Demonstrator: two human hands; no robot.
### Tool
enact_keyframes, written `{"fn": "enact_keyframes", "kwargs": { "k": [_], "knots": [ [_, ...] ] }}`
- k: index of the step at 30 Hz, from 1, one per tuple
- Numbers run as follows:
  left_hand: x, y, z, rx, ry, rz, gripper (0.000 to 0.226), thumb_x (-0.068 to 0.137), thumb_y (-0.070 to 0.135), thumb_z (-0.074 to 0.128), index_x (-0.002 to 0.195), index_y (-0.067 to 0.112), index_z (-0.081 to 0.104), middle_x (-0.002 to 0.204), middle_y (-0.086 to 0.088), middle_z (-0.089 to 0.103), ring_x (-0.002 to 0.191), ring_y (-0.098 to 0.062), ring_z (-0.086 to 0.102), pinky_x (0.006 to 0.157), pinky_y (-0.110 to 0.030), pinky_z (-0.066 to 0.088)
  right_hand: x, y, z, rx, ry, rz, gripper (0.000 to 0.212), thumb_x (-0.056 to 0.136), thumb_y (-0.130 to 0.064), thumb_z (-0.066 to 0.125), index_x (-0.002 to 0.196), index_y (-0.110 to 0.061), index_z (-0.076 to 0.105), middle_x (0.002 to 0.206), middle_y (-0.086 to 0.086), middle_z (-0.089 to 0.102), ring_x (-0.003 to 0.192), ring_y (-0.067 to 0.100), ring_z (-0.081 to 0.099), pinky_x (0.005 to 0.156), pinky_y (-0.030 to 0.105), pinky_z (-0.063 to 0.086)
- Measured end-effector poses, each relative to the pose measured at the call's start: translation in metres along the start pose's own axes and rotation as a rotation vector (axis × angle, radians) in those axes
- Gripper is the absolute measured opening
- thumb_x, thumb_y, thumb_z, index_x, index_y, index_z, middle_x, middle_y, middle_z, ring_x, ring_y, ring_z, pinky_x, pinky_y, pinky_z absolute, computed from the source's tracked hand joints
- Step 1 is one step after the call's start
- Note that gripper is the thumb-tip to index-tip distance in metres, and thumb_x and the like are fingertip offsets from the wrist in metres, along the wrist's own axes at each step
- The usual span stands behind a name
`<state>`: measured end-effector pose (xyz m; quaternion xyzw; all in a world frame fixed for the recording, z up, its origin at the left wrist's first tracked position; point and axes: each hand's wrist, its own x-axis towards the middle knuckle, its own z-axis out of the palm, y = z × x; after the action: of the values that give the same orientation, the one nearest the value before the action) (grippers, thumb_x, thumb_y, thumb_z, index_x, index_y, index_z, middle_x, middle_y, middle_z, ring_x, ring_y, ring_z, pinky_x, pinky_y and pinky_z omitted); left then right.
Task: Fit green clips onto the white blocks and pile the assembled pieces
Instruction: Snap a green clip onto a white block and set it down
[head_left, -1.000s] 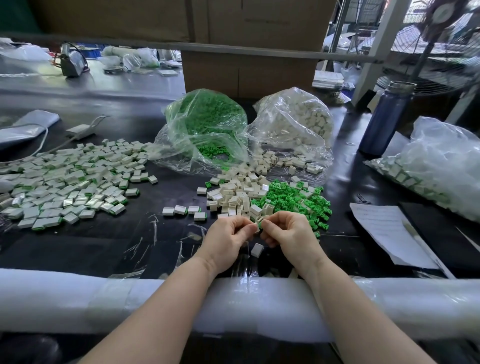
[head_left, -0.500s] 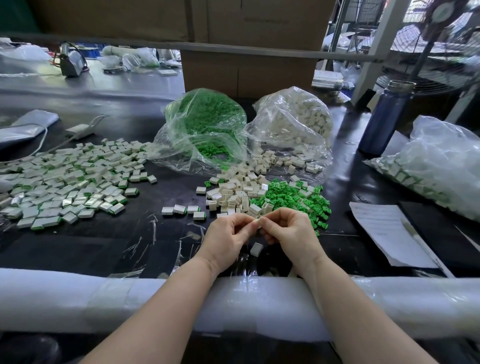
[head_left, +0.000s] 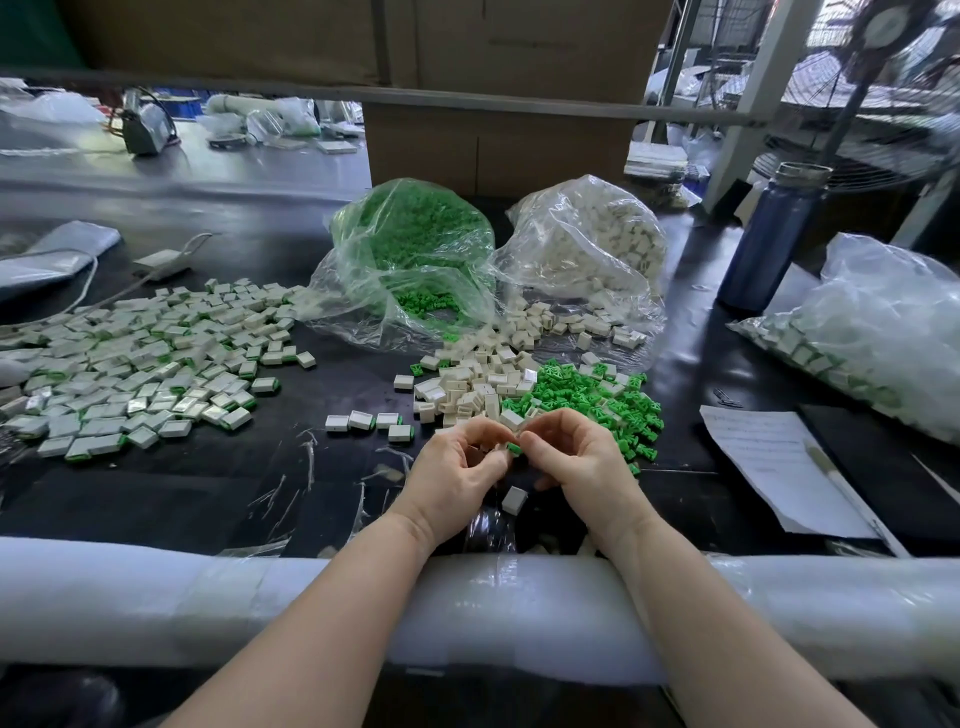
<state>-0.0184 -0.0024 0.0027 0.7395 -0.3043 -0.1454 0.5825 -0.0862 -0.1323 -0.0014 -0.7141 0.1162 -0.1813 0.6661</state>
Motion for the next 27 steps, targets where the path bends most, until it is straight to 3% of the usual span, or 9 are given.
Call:
{"fn": "enact_keyframes", "kwargs": {
  "k": [3, 5, 9, 14, 19, 27],
  "knots": [
    [0.0002, 0.0006, -0.0003, 0.014, -0.009, 0.023, 0.015, 0.086, 0.005, 0.06, 0.086, 0.02, 0.064, 0.111, -0.015, 0.054, 0.082, -0.033, 0.058, 0.081, -0.029, 0.053, 0.0008, 0.0003, 0.0022, -0.049, -0.09, 0.019, 0.009, 0.091, -0.016, 0.057, 0.086, -0.016, 0.065, 0.077, 0.0, 0.066, 0.07, 0.008, 0.061, 0.06, 0.02, 0.049],
    [-0.0004, 0.0021, 0.0, -0.003, -0.041, 0.021, 0.011, 0.086, 0.006, 0.061, 0.09, 0.016, 0.065, 0.114, -0.014, 0.047, 0.08, -0.032, 0.055, 0.082, -0.025, 0.052, 0.0006, -0.0008, 0.0031, -0.089, -0.154, 0.016, 0.017, 0.092, -0.021, 0.054, 0.081, -0.018, 0.067, 0.072, -0.001, 0.065, 0.068, 0.008, 0.06, 0.061, 0.019, 0.048],
    [-0.0023, 0.005, -0.0001, 0.029, -0.081, 0.034, 0.012, 0.085, 0.004, 0.062, 0.09, 0.014, 0.065, 0.113, -0.01, 0.043, 0.07, -0.012, 0.044, 0.072, -0.009, 0.044, 0.0008, -0.0004, 0.0015, -0.084, -0.181, 0.025, 0.019, 0.09, -0.018, 0.056, 0.079, -0.013, 0.07, 0.065, 0.004, 0.062, 0.06, 0.009, 0.056, 0.056, 0.018, 0.046],
    [-0.0022, 0.0048, 0.0012, 0.078, -0.112, 0.051, 0.018, 0.086, 0.0, 0.059, 0.089, 0.017, 0.063, 0.113, -0.01, 0.041, 0.07, -0.006, 0.044, 0.078, -0.011, 0.043, 0.0014, 0.0013, -0.0006, -0.032, -0.178, 0.048, 0.016, 0.088, -0.01, 0.059, 0.084, 0.0, 0.07, 0.066, 0.012, 0.056, 0.054, 0.009, 0.048, 0.053, 0.018, 0.041],
    [-0.0012, 0.0022, 0.0026, 0.106, -0.128, 0.072, 0.022, 0.085, -0.002, 0.057, 0.085, 0.02, 0.061, 0.106, -0.003, 0.04, 0.068, -0.012, 0.043, 0.073, -0.009, 0.042, 0.0006, 0.0012, -0.0025, -0.013, -0.171, 0.051, 0.017, 0.087, -0.008, 0.06, 0.085, 0.006, 0.07, 0.067, 0.013, 0.055, 0.055, 0.012, 0.046, 0.054, 0.021, 0.039],
    [-0.0011, 0.002, 0.0037, 0.158, -0.136, 0.089, 0.019, 0.084, -0.003, 0.057, 0.088, 0.015, 0.06, 0.106, -0.002, 0.041, 0.072, -0.015, 0.046, 0.075, -0.015, 0.044, -0.0005, 0.0007, -0.0029, 0.022, -0.163, 0.052, 0.015, 0.085, -0.007, 0.062, 0.08, 0.003, 0.071, 0.054, 0.0, 0.059, 0.047, 0.005, 0.048, 0.048, 0.015, 0.04]
  ]
}}
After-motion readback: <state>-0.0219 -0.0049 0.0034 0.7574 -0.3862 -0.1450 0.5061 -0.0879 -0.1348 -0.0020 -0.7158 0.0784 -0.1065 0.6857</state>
